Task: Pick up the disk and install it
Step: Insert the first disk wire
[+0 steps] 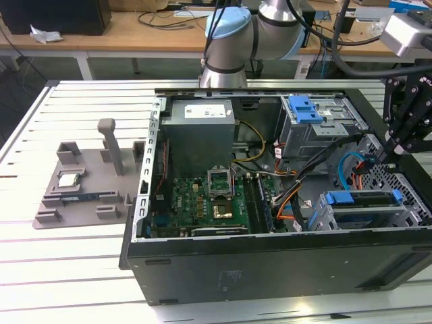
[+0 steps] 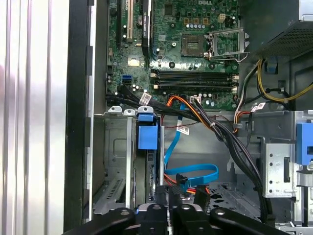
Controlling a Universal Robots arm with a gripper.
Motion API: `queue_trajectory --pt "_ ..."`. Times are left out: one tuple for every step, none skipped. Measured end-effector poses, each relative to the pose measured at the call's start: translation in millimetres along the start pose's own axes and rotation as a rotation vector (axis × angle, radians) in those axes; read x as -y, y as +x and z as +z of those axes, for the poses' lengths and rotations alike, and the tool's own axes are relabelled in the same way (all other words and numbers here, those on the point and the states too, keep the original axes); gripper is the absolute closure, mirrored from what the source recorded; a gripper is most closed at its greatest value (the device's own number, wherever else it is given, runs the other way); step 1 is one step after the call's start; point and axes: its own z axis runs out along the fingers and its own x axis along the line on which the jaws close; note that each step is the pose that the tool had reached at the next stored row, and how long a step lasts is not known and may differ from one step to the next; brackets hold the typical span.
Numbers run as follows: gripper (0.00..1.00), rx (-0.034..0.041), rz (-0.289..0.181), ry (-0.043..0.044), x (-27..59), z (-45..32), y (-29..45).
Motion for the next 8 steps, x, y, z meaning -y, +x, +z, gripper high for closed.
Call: queue_trajectory --pt "0.70 0.0000 0.000 0.0000 0.0 0.0 0.0" --pt "0.70 0.0000 0.000 0.0000 0.0 0.0 0.0" --pt "0.70 -0.0002 0.000 -0.0001 1.1 0.3 -2.7" --pt "0.70 -0.0002 0.000 -0.0023 4.6 1.9 -9.5" --pt "0.70 -0.0001 0.000 -0.0048 8.2 4.2 -15.0" --pt "0.70 -0.0003 0.000 -0.0066 12.2 7.0 -19.4" --pt "0.70 -0.0003 0.000 -0.0085 17.9 11.4 -24.4" --pt "0.70 -0.0003 0.000 -0.0096 20.5 14.3 -27.6"
